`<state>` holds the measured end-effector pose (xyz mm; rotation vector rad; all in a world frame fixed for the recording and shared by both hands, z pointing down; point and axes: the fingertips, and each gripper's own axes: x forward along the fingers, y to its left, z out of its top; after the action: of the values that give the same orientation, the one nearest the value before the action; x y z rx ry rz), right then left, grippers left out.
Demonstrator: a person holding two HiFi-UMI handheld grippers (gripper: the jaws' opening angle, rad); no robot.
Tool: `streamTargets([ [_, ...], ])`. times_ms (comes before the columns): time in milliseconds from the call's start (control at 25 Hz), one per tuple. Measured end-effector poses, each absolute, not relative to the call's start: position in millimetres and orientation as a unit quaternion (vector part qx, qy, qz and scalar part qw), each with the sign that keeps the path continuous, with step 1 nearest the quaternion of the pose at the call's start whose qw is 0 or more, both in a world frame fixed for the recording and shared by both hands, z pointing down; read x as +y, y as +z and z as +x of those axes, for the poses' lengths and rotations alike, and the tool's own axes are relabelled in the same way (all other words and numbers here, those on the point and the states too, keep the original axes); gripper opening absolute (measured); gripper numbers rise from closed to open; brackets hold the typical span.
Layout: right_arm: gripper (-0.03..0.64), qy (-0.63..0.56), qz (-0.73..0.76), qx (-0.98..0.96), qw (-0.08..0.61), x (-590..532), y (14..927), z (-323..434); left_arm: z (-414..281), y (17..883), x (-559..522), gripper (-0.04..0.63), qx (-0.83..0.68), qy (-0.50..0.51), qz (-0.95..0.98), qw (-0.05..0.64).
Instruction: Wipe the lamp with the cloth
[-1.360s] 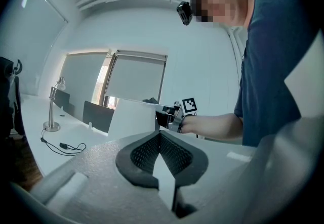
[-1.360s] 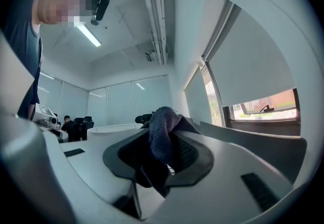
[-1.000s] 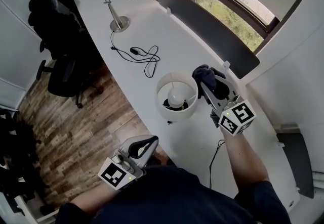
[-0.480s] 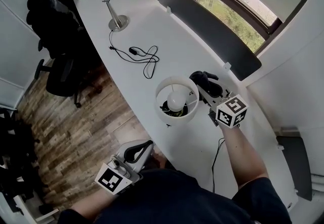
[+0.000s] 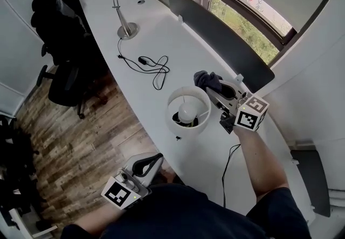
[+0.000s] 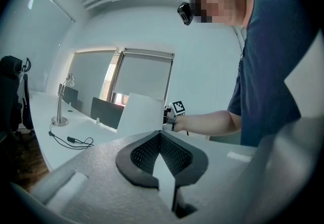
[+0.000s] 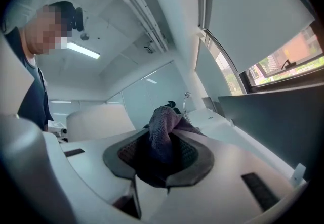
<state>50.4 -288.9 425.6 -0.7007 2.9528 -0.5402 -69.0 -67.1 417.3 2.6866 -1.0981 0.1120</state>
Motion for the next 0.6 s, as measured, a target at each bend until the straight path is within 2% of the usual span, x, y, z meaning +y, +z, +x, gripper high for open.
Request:
streamTargets([
  [160, 0.123, -0.170, -0.205, 0.961, 0.068, -284, 386, 47, -70, 412, -65, 0.006, -0.373, 0.031, 0.920, 0.113],
  [600, 0.123, -0.105, -0.208, 0.969, 0.081, -258, 305, 42, -73, 390, -56, 0.006, -0.353, 0.008, 0.931, 0.090],
])
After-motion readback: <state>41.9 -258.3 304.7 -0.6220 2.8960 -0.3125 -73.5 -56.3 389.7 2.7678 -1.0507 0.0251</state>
